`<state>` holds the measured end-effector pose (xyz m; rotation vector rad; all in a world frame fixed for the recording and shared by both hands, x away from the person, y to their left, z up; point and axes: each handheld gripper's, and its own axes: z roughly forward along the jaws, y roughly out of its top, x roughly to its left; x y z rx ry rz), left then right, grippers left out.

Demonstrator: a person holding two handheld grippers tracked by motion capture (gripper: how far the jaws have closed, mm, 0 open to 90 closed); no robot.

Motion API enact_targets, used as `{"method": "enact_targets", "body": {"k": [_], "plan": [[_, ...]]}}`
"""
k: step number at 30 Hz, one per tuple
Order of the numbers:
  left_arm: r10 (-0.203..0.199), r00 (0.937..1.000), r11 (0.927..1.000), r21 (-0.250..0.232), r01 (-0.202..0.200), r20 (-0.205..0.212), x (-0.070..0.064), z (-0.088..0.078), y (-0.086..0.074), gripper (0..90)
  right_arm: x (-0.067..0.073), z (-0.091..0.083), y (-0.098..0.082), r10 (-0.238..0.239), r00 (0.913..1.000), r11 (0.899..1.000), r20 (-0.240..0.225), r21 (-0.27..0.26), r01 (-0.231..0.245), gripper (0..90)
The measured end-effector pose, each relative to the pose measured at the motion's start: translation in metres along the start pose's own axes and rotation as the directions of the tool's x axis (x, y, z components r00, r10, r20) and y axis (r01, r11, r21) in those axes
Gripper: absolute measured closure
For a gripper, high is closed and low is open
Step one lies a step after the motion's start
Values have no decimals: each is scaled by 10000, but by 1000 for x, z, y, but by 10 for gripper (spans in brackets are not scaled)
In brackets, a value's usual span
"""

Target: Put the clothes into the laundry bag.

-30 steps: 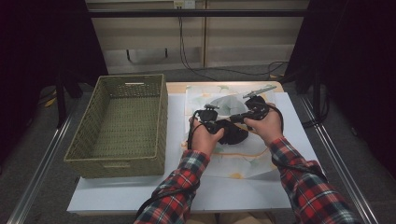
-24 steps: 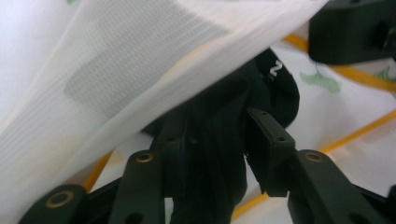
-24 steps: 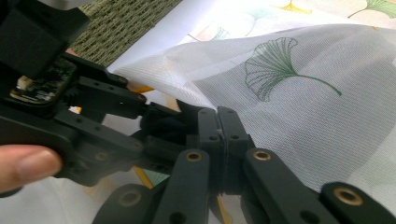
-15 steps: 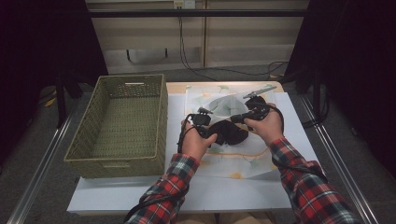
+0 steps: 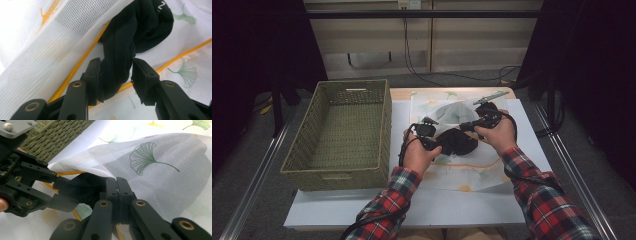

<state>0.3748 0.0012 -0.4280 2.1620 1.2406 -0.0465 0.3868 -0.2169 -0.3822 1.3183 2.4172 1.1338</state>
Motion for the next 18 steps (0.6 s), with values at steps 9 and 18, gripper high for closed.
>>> {"method": "enact_targets", "body": {"k": [9,18], "plan": [[-131,9998,9997,190,128,140,-8,2,-1,724,-1,0,0,-3,10000,10000,31,-3,3,900],[14,9972,9999,-124,-5,746,-17,8,2,823,0,0,0,9,10000,10000,11,-4,-9,900]]}}
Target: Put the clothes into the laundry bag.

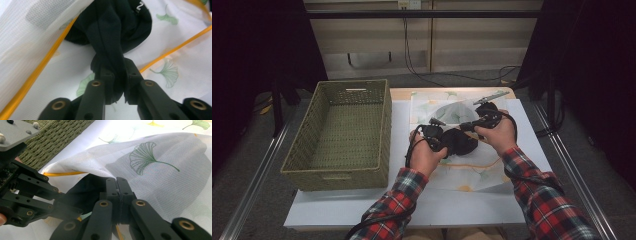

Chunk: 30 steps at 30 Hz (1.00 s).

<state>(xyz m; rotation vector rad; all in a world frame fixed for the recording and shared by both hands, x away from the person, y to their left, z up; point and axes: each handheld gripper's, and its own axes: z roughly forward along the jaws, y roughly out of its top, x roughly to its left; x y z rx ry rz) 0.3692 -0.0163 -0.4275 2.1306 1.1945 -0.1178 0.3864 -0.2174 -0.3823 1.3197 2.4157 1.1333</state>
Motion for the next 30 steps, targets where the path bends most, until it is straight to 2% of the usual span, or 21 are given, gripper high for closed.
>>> {"method": "enact_targets", "body": {"k": [4,5,12,17,22,30], "plan": [[150,9996,9997,-206,-146,221,-2,4,-1,837,-2,-2,0,18,10000,10000,-51,-73,-18,900],[90,9997,9992,-397,-81,222,-3,6,-1,837,-2,-2,0,5,10000,10000,-30,-62,-6,900],[285,9992,9975,-655,-267,276,-9,19,2,840,-1,-4,0,2,10000,9999,-22,-113,-2,900],[250,9990,9955,-920,-216,368,-11,28,5,843,-2,-5,0,-10,10000,9999,-3,-120,10,900],[15,9991,9931,-1171,35,426,-12,38,7,843,-2,-4,-1,64,10000,9999,-51,-151,-64,900],[203,9996,9920,-1247,-179,178,-13,43,10,844,-5,-3,-4,109,9999,9999,10,-133,-109,900]]}}
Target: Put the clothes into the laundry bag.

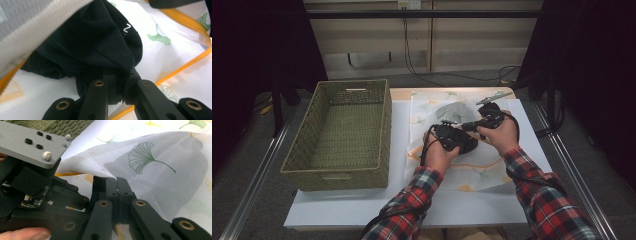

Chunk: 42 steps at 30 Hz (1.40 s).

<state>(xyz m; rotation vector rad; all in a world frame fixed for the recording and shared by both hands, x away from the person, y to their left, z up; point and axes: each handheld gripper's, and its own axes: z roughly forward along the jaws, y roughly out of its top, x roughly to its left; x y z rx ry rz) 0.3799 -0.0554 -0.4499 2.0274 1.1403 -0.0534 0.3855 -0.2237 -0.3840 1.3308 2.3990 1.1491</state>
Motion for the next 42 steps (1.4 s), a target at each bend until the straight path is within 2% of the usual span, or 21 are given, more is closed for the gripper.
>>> {"method": "enact_targets", "body": {"k": [3,6,13,19,20,28,31,35,42], "plan": [[8,9999,10000,-48,-8,-108,-1,3,2,844,0,0,0,56,10000,10000,-22,-7,-56,900],[178,9997,9998,6,-178,-173,1,4,3,845,0,0,0,50,10000,10000,-18,4,-50,900],[-13,9997,9996,-300,5,-262,3,7,5,845,-1,0,-2,42,10000,10000,-26,-41,-42,900],[77,9993,9996,-284,-87,-353,6,7,6,844,0,1,-3,97,9999,9999,88,31,-97,900],[-43,9993,9992,-409,28,-365,6,7,6,844,-1,1,-3,79,10000,10000,51,54,-80,900],[-74,9990,9990,-435,54,-444,10,6,8,842,-2,1,-4,102,9999,9999,64,72,-103,900],[-211,9987,9981,-589,183,-473,11,5,8,842,-3,2,-5,71,10000,9999,39,101,-71,900],[-152,9984,9981,-599,120,-538,13,4,10,841,-4,3,-8,110,9999,9999,53,121,-111,900],[-274,9975,9968,-763,224,-647,13,6,12,840,-4,3,-9,121,9999,9998,67,153,-122,900]]}}
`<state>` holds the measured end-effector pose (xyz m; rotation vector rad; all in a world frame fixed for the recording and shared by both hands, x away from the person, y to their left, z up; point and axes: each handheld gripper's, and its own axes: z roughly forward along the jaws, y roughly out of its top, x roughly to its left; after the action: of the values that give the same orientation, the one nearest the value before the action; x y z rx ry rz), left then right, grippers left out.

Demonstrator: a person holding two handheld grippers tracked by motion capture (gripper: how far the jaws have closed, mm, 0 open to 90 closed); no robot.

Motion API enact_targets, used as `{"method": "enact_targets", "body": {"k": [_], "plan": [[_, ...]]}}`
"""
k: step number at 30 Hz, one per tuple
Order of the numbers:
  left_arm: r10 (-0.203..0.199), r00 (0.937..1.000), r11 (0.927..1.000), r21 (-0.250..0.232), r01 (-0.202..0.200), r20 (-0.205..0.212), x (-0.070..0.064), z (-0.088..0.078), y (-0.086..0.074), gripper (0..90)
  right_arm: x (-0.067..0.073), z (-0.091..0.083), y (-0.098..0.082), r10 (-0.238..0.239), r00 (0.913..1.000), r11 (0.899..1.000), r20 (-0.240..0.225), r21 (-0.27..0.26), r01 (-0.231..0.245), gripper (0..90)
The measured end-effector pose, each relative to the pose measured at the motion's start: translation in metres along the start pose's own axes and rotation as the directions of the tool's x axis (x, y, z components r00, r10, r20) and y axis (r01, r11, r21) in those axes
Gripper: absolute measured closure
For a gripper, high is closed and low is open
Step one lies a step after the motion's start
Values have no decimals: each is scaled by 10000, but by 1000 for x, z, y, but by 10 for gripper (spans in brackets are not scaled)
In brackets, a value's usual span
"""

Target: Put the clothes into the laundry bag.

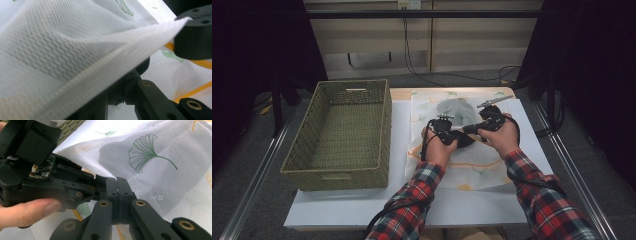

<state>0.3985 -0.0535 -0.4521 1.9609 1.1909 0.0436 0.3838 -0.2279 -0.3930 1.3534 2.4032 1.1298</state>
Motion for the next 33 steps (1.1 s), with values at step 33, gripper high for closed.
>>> {"method": "enact_targets", "body": {"k": [33], "plan": [[430,9988,9976,531,-443,253,8,-24,-5,559,7,-1,0,-29,9998,10000,-192,-18,29,900]]}}
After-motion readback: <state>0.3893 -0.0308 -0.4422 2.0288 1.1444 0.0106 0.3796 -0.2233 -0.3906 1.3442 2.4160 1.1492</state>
